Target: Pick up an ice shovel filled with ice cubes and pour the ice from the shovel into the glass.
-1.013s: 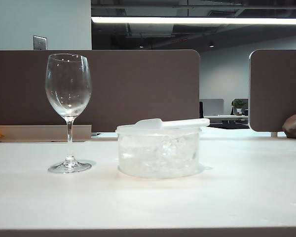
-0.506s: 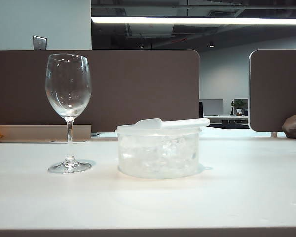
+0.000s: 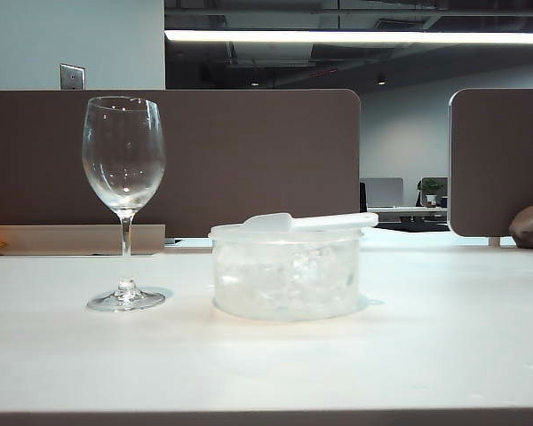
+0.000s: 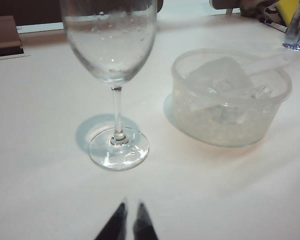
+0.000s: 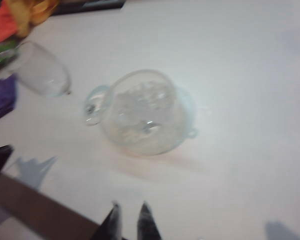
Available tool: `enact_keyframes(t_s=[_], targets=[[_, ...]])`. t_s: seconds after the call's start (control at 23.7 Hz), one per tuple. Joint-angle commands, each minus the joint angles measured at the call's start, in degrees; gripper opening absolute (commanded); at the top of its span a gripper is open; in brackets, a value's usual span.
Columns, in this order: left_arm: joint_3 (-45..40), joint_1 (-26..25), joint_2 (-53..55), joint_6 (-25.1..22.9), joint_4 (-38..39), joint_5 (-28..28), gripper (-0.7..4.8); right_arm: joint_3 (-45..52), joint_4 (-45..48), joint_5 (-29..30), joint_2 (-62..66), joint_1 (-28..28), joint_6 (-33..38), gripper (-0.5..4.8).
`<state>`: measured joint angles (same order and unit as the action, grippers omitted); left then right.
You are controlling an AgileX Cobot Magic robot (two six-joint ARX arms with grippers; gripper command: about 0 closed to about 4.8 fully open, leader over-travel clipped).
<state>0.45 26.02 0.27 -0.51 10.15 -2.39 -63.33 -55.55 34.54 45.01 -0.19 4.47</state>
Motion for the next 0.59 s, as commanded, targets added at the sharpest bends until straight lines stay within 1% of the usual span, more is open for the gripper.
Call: enact_keyframes(t_s=[0.04, 0.08, 0.17, 0.25, 0.34, 0.38, 0.42, 0.46, 0.51, 0.55, 0.59], targets=[[0.0, 0.0, 0.1, -0.1, 0.1, -0.3, 0.29, 0.1, 2.5, 8.5, 7.7, 0.7, 0.0, 0.54], [0.0, 0.0, 0.1, -0.1, 0.1, -0.3, 0.29, 0.3, 3.5, 9.4, 11.9, 0.8, 0.4, 0.54], [0.0, 0.0, 0.1, -0.1, 0.1, -0.3, 0.29, 0.8, 4.4, 9.6, 16.2, 1.2, 1.6, 0.54], [0.0, 0.0, 0.1, -0.1, 0.1, -0.3, 0.29, 2.9, 8.8, 12.2, 20.9, 2.2, 2.7, 0.53], [0.0, 0.0, 0.1, -0.1, 0.1, -0.4, 0.29, 5.2, 13.7, 13.4, 23.1, 2.1, 6.2, 0.53], [0.0, 0.0, 0.1, -0.1, 0.1, -0.2, 0.29, 8.2, 19.6, 13.4, 24.1, 2.1, 9.8, 0.53], [0.0, 0.0, 0.1, -0.1, 0.1, -0.2, 0.29, 11.9, 27.3, 13.4, 24.0, 2.1, 15.4, 0.53], [0.0, 0.0, 0.1, -0.1, 0.1, -0.4, 0.29, 14.0, 32.1, 13.3, 24.0, 2.1, 19.0, 0.53], [0.0, 0.0, 0.1, -0.1, 0.1, -0.3, 0.29, 17.4, 39.8, 13.1, 23.9, 2.0, 24.5, 0.53], [0.0, 0.0, 0.1, -0.1, 0.1, -0.2, 0.29, 19.5, 44.7, 12.8, 23.8, 2.0, 28.1, 0.53], [0.0, 0.0, 0.1, -0.1, 0.1, -0.2, 0.29, 22.8, 53.2, 12.3, 23.8, 2.2, 34.0, 0.53]])
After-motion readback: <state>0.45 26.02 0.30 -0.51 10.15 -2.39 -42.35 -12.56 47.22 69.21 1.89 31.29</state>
